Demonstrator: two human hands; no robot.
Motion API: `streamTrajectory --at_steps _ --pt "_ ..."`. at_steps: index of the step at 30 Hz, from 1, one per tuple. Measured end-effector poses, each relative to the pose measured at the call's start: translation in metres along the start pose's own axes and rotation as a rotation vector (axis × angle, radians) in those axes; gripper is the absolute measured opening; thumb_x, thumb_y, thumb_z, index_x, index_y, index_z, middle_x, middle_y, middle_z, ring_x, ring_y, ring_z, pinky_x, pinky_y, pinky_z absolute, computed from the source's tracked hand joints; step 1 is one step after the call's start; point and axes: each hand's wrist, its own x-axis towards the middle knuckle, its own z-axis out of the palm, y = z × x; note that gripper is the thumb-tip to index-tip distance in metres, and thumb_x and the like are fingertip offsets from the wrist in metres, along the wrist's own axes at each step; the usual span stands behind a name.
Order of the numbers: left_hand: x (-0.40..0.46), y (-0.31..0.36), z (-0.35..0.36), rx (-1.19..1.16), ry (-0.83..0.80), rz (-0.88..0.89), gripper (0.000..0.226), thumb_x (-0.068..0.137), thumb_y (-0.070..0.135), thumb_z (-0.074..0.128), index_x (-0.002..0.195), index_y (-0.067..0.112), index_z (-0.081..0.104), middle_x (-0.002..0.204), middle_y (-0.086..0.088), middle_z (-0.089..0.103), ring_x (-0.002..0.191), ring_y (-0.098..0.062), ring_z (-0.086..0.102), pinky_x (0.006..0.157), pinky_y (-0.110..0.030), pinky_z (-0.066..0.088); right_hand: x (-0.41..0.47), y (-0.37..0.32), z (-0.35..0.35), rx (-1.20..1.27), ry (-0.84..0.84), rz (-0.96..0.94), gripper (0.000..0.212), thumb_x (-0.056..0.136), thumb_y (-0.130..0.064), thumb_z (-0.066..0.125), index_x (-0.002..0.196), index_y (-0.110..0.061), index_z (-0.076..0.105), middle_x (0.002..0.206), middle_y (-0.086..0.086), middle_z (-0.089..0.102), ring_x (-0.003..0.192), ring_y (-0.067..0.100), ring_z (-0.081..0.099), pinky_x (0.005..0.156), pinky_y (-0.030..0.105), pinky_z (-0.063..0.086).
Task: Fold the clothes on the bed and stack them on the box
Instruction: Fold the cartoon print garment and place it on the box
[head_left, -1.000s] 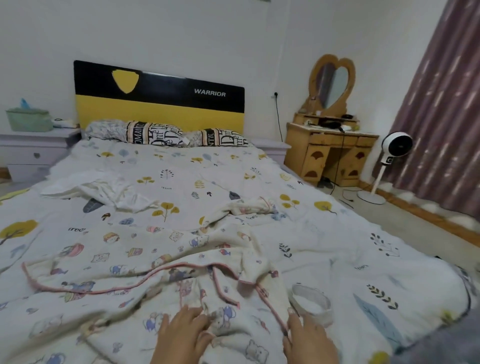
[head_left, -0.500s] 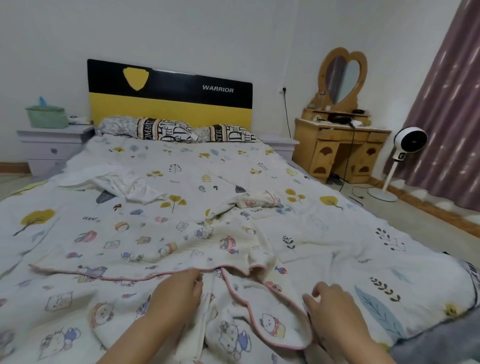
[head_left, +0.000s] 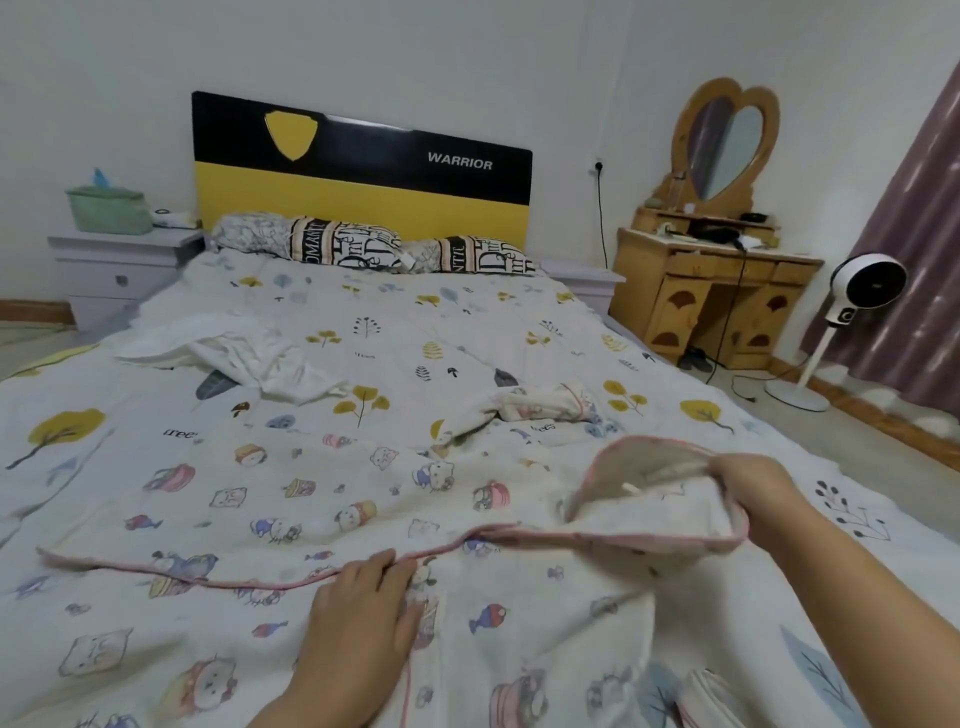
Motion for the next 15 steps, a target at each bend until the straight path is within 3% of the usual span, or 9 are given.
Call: streamTrajectory --at_steps 2,3,6,7,8,10,12,14,15 --pt "0.009 0.001 -0.004 -0.038 0.033 -0.011 0.04 0.075 0.042 0.039 0.097 0.025 0.069 0.096 0.004 0.069 0.086 -0.014 0.054 0.056 -0.032 0.054 0.013 -0.003 -0.004 -0.048 0.091 -0.061 0.015 0.089 -0.001 0.045 0.088 -0.004 0.059 0.1 0.021 0.059 0.089 0.028 0.052 0.074 0.033 0.038" --pt "0.01 0.003 -0.004 -0.05 0.021 -0.002 0.041 0.075 0.043 0.039 0.099 0.026 0.067 0.098 0.004 0.069 0.089 -0.015 0.049 0.058 -0.034 0.054 0.022 0.007 -0.004 -0.252 0.083 -0.086 0.015 0.091 -0.004 0.044 0.092 -0.006 0.059 0.101 0.018 0.059 0.091 0.028 0.054 0.075 0.032 0.039" --pt "0.016 0.005 0.008 0.036 -0.108 0.073 0.036 0.078 0.047 0.037 0.091 0.036 0.069 0.113 0.014 0.065 0.089 -0.012 0.056 0.06 -0.032 0.051 0.028 0.027 0.009 -1.102 -0.223 0.095 0.022 0.094 -0.009 0.045 0.072 -0.01 0.049 0.081 0.006 0.053 0.073 0.017 0.055 0.069 0.027 0.04" --pt "0.018 0.004 0.013 0.019 -0.135 0.094 0.035 0.08 0.047 0.037 0.084 0.037 0.07 0.112 0.017 0.064 0.083 -0.01 0.059 0.058 -0.029 0.046 0.031 0.028 0.013 -1.196 -0.278 0.117 0.027 0.094 -0.01 0.043 0.067 -0.012 0.044 0.076 0.003 0.048 0.072 0.015 0.052 0.066 0.024 0.041" --pt "0.021 0.002 0.013 -0.003 -0.15 0.097 0.035 0.079 0.047 0.036 0.071 0.036 0.069 0.096 0.02 0.068 0.069 -0.006 0.058 0.054 -0.024 0.039 0.033 0.027 0.018 -1.124 -0.251 0.096 0.025 0.094 -0.011 0.042 0.07 -0.011 0.045 0.081 0.005 0.051 0.08 0.018 0.053 0.067 0.023 0.042" --pt "0.026 0.001 0.014 -0.031 -0.077 0.09 0.036 0.076 0.044 0.036 0.055 0.034 0.063 0.06 0.02 0.06 0.05 -0.002 0.047 0.049 -0.019 0.03 0.043 0.026 0.032 -0.87 -0.087 -0.001 0.025 0.094 -0.021 0.04 0.103 -0.006 0.058 0.114 0.012 0.058 0.108 0.028 0.053 0.086 0.03 0.045" --pt "0.034 0.001 0.012 -0.045 -0.017 0.052 0.033 0.074 0.039 0.037 0.06 0.033 0.066 0.068 0.018 0.063 0.058 -0.006 0.056 0.05 -0.022 0.041 0.043 0.022 0.056 -0.673 -0.089 -0.053 0.054 0.096 -0.046 0.035 0.135 -0.011 0.046 0.14 0.011 0.047 0.127 0.032 0.043 0.103 0.04 0.037" --pt "0.042 0.0 0.015 0.024 -0.019 0.002 0.035 0.075 0.036 0.037 0.073 0.029 0.071 0.089 0.005 0.071 0.085 -0.014 0.061 0.061 -0.032 0.053 0.044 0.03 0.081 -0.711 -0.222 -0.048 0.07 0.092 -0.062 0.029 0.142 -0.014 0.035 0.146 0.009 0.04 0.133 0.031 0.038 0.11 0.047 0.029" --pt "0.043 -0.004 0.021 0.091 -0.043 -0.032 0.039 0.079 0.037 0.035 0.082 0.025 0.072 0.1 -0.002 0.071 0.098 -0.018 0.055 0.076 -0.041 0.053 0.044 0.035 0.091 -0.842 -0.274 -0.027 0.069 0.091 -0.063 0.03 0.142 -0.017 0.034 0.146 0.007 0.04 0.133 0.03 0.037 0.111 0.051 0.024"
